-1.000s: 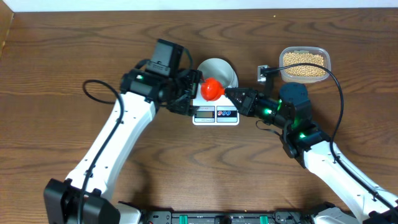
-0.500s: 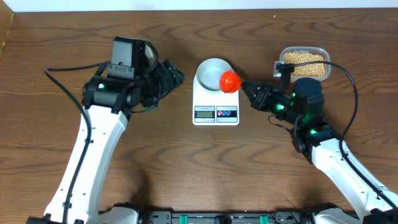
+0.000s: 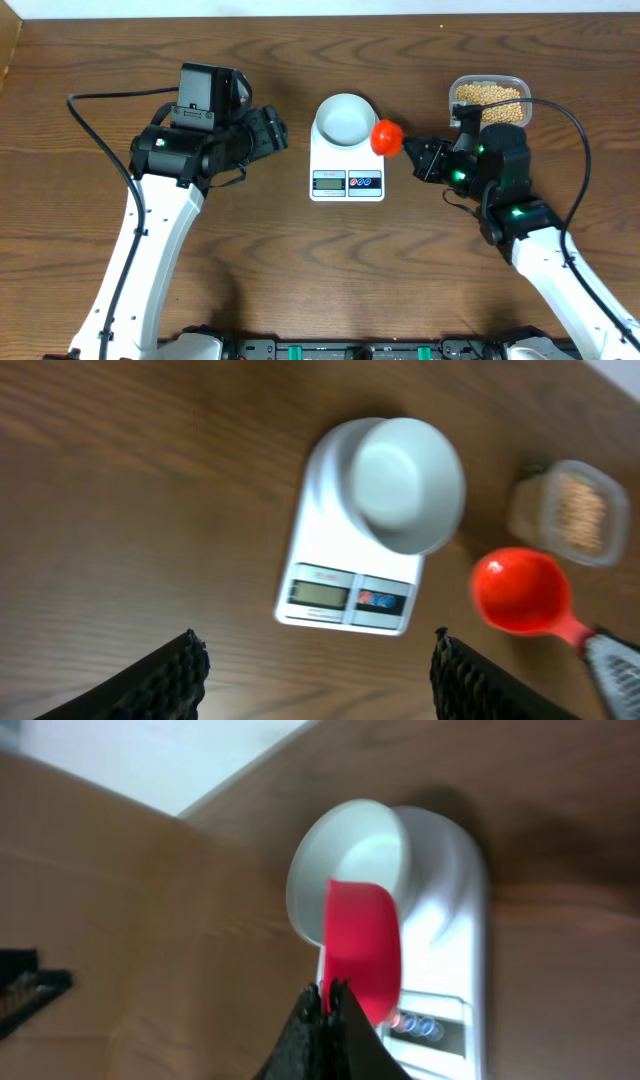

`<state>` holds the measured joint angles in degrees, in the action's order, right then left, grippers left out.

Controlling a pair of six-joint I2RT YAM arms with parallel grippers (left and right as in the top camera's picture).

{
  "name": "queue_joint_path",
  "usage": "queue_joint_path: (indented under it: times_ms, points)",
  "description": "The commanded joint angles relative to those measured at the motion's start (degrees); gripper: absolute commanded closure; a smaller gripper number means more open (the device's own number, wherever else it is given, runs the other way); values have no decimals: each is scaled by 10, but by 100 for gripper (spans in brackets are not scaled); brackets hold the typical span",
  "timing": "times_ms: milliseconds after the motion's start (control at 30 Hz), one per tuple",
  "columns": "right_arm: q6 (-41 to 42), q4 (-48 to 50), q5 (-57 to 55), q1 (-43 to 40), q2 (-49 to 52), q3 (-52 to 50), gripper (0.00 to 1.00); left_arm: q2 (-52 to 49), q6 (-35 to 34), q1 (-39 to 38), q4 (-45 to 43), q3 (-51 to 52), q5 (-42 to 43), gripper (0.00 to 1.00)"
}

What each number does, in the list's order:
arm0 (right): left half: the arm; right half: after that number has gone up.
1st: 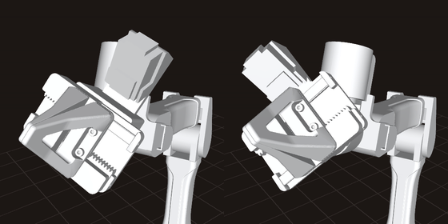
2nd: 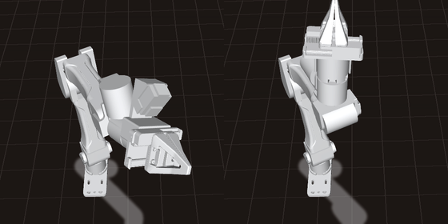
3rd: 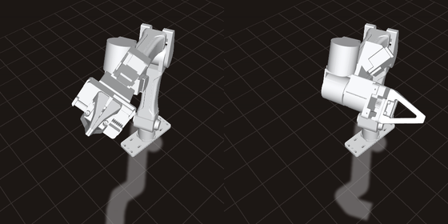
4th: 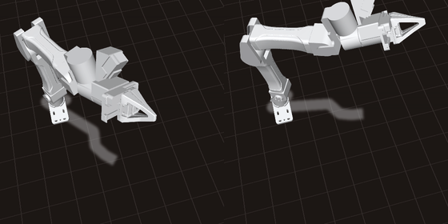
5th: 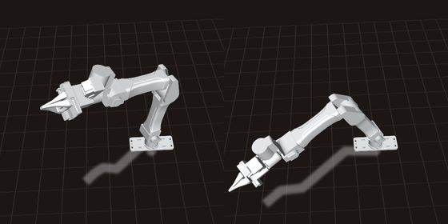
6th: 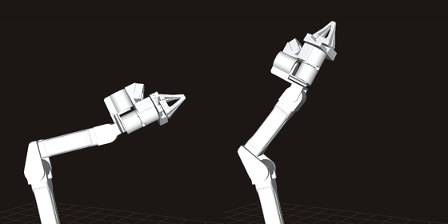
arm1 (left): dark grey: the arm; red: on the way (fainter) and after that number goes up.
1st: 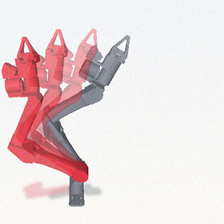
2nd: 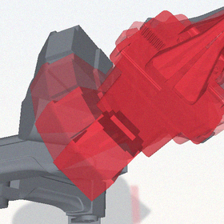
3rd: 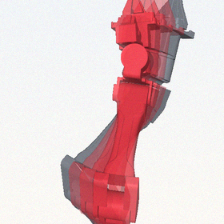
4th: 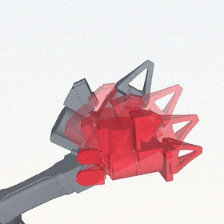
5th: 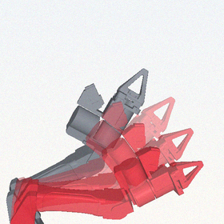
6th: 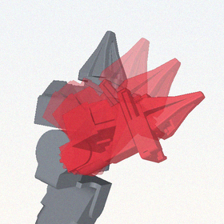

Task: Scoop item into bowl and weigh 50g on scale
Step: 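Carry the red scoop with the right gripper to the soybean tub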

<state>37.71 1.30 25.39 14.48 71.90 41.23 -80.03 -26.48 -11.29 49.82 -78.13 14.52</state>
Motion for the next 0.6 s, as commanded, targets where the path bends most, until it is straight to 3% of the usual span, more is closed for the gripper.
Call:
queue_joint_path:
  times_ms: [0, 267, 500, 567]
  points:
    - [-80, -58, -70, -3, -33, 52, 98, 3, 14, 2, 11, 4, -68, 27]
    - [-146, -239, -266, -3, -75, 141, 98, 3, 14, 2, 11, 5, -69, 27]
    - [-146, -300, -354, -10, -85, 146, 99, -7, 14, 2, 11, 5, -68, 27]
    - [-146, -305, -357, -14, -85, 145, 99, -13, 14, 0, 11, 5, -63, 39]
